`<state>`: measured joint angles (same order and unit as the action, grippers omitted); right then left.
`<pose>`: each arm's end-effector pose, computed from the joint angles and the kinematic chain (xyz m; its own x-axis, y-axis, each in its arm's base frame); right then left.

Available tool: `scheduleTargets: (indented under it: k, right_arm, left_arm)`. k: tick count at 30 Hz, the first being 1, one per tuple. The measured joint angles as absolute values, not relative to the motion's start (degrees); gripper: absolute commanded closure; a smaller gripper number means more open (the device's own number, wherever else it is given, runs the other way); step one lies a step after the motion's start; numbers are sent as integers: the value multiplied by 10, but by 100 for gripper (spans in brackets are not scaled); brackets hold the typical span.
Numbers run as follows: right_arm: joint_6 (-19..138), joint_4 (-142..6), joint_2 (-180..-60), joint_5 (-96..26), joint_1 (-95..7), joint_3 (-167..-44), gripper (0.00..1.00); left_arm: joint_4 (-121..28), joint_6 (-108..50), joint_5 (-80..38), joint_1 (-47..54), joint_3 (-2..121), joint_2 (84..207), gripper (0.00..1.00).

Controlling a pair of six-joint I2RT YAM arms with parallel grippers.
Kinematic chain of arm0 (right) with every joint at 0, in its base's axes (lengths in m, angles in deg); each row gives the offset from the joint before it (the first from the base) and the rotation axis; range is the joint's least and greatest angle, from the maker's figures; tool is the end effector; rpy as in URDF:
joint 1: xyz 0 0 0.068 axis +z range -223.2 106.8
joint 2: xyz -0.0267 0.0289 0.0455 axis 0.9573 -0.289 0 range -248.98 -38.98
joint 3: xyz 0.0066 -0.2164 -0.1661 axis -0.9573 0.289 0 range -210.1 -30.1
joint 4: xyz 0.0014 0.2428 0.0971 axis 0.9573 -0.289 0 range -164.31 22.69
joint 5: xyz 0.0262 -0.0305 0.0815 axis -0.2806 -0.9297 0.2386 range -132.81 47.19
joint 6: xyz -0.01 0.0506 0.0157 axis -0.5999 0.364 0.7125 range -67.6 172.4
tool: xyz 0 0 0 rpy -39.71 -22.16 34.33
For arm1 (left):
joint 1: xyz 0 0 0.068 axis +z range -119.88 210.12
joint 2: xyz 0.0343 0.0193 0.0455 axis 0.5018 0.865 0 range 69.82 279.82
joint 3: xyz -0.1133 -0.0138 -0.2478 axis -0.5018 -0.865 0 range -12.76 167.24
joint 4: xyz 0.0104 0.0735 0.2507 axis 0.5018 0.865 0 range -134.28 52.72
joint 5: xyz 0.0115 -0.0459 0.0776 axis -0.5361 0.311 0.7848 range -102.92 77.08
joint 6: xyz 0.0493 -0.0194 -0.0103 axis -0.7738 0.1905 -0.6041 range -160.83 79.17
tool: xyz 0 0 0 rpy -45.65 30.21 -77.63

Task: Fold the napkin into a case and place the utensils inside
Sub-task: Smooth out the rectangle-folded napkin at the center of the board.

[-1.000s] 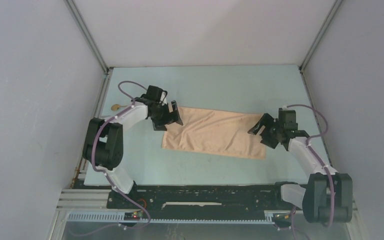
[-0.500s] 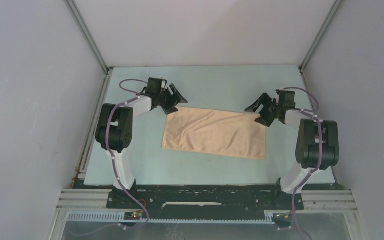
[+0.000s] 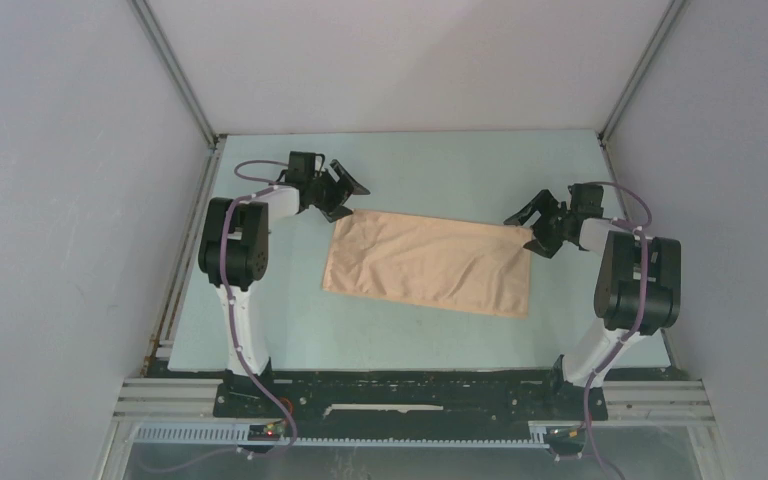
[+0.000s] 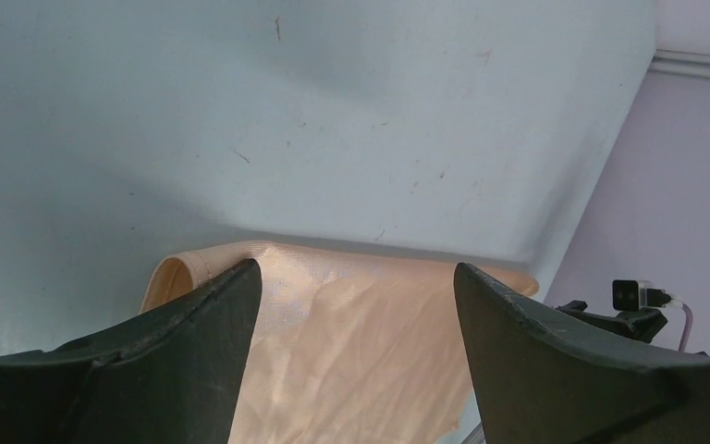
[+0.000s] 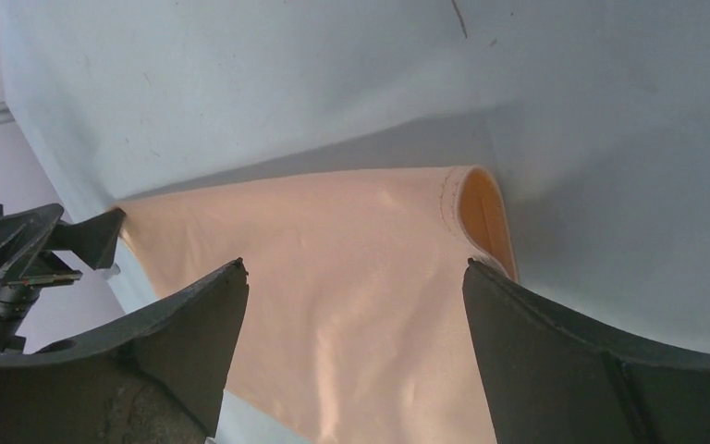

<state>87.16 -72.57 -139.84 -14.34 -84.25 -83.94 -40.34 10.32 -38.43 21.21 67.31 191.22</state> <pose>0.3419 -0.0495 0.1512 -0.7048 0.6484 -0.2877 0.3459 0.6683 0.6586 0.4479 -0.0858 0.1467 -0.7823 -0.5888 -0.2032 -0.2711 0.6155 -0.7400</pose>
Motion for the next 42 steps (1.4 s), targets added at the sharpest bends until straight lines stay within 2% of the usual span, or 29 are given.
scheduleTargets:
  k: [9,17,25,29,32,33,35,37,40,42]
  right_arm:
    - [862,-757,-1359,-130,-827,-878,5]
    - [863,-734,-1413,-114,-825,-895,5]
    - [845,-766,-1437,-138,-830,-915,0]
    - [820,-863,-1358,-234,-783,-922,0]
    - [818,-932,-1256,-309,-728,-916,0]
    - [819,-945,-1227,-320,-715,-909,2]
    - [821,-963,-1156,-324,-700,-869,12]
    - [823,-977,-1106,-316,-715,-818,17]
    - [833,-1008,-1054,-290,-765,-725,17]
    - [850,-1035,-1033,-286,-789,-670,16]
  left_arm:
    - [-397,101,-419,211,674,1899,9]
    - [-376,90,-420,212,682,1889,9]
    - [-236,-10,-349,205,705,1864,5]
    - [-164,-69,-312,186,686,1744,4]
    - [-159,-101,-307,175,612,1598,8]
    - [-154,-106,-307,173,593,1566,9]
    - [-154,-120,-307,172,536,1502,13]
    - [-146,-128,-307,172,484,1475,18]
    - [-131,-134,-302,172,411,1479,28]
    - [-115,-133,-294,172,373,1483,31]
